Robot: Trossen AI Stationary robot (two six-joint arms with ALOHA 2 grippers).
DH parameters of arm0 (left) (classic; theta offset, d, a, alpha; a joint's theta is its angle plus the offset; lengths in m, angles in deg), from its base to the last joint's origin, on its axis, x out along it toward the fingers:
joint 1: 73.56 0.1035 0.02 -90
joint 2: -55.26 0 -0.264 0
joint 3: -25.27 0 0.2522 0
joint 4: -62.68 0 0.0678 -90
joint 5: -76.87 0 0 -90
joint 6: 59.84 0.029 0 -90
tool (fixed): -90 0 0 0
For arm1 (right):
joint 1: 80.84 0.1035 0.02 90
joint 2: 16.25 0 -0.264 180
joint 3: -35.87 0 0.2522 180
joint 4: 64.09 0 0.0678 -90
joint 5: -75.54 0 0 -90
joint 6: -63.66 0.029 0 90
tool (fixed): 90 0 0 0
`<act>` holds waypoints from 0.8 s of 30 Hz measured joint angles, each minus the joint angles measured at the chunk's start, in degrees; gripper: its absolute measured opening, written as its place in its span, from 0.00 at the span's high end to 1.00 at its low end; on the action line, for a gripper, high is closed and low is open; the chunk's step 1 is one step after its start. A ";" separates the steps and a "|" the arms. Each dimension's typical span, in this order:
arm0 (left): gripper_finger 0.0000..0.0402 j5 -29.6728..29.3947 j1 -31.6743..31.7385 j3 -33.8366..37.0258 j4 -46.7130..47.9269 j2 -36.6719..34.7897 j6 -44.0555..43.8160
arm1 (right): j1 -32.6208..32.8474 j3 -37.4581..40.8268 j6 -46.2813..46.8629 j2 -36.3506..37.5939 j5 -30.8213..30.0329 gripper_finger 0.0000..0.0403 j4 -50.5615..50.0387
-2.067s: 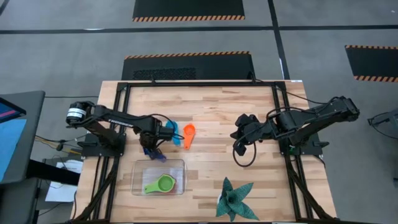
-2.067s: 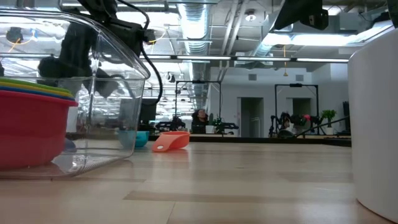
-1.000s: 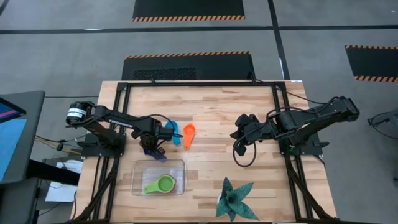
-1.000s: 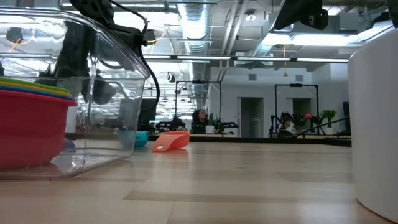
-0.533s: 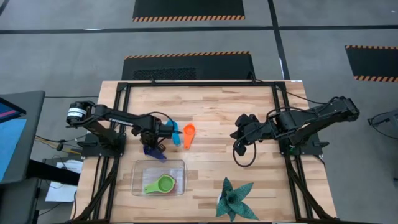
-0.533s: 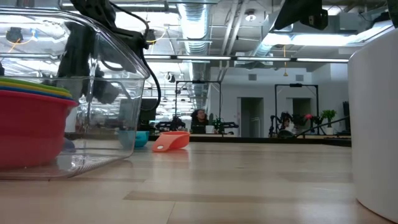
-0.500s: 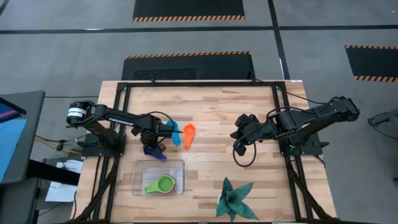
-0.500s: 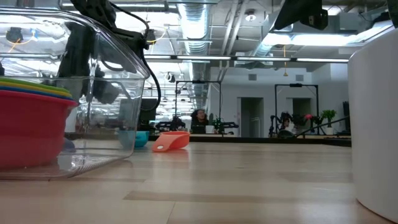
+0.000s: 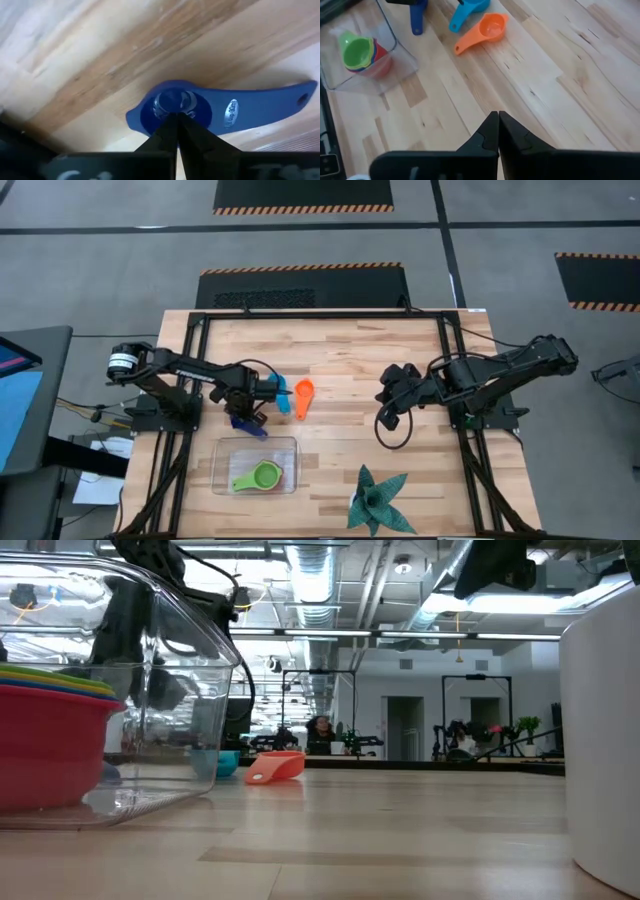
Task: Nest measuring cups in basket
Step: Adjust the measuring cups
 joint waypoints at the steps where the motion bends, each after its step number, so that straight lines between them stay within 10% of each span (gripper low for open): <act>1: 1.00 0.08 -0.07 0.56 -0.47 0.00 -0.17 | 0.00 0.00 0.00 0.00 0.00 0.95 -0.30; 24: 1.00 -6.02 8.83 3.35 -11.75 0.00 1.16 | 0.00 0.00 -1.36 0.00 0.00 0.95 0.05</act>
